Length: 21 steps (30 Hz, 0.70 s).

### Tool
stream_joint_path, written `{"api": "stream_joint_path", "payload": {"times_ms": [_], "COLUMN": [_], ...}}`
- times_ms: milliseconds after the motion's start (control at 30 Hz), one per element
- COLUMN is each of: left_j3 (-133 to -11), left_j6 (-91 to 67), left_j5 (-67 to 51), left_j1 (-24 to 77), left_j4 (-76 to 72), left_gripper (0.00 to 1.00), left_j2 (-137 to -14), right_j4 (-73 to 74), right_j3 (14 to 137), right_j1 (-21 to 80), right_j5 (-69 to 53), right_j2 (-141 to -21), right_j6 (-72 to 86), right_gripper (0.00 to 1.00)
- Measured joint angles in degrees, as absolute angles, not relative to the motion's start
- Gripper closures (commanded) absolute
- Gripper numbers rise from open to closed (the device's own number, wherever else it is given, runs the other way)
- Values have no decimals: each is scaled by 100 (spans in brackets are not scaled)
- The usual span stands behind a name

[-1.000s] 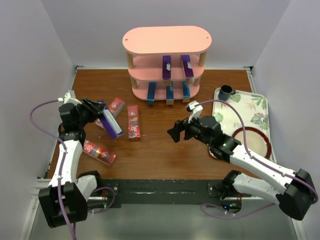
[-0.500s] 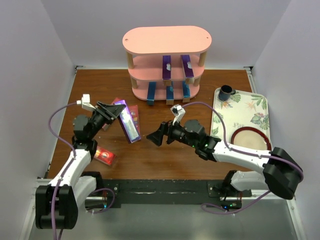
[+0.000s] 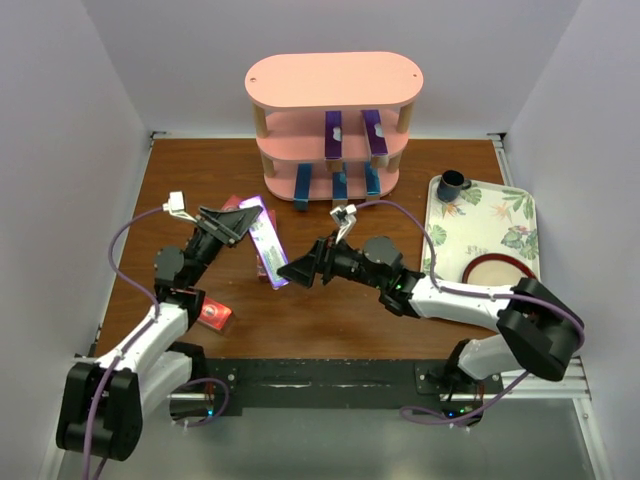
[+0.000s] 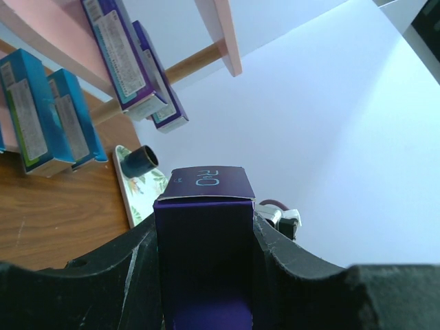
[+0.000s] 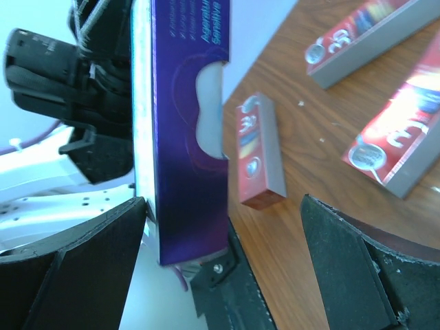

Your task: Place and organize the toothpastes onto the shelf

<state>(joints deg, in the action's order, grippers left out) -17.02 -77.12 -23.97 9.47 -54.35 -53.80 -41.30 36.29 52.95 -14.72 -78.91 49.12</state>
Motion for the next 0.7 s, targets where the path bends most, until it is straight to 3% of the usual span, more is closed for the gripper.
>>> {"api": "stream_joint_path", "payload": {"times_ms": [267, 467, 567, 600, 667, 700], "left_j3": [-1551, -1490, -1420, -1404, -1378, -1356], "left_j6": [-8088, -8197, -8213, -8237, -8254, -8276], "left_j5": [-2176, -2060, -2008, -2008, -2003, -2001], "left_j1": [1140, 1199, 1205, 1205, 1208, 1208], "left_j4": [-6215, -6595, -6724, -6757, -6855, -6914], "left_gripper": [90, 89, 76, 61, 48, 36], "left_j2": [-5712, -5900, -5905, -5909, -5924, -5933], "right_j4": [-4508, -4711, -4799, -4801, -4797, -4781], "right_j3": [3760, 3763, 3765, 3765, 3767, 3769], "right_j1": [5336, 5354, 5363, 5365, 5363, 5363], "right_j5": [-1798, -1979, -2053, -2064, -2102, -2121], "right_j2": [-8134, -8180, -8180, -8180, -8176, -8169], "right_j6": [5068, 5179, 5205, 5205, 5218, 5231], "right_gripper": [14, 41, 51, 56, 60, 65]}}
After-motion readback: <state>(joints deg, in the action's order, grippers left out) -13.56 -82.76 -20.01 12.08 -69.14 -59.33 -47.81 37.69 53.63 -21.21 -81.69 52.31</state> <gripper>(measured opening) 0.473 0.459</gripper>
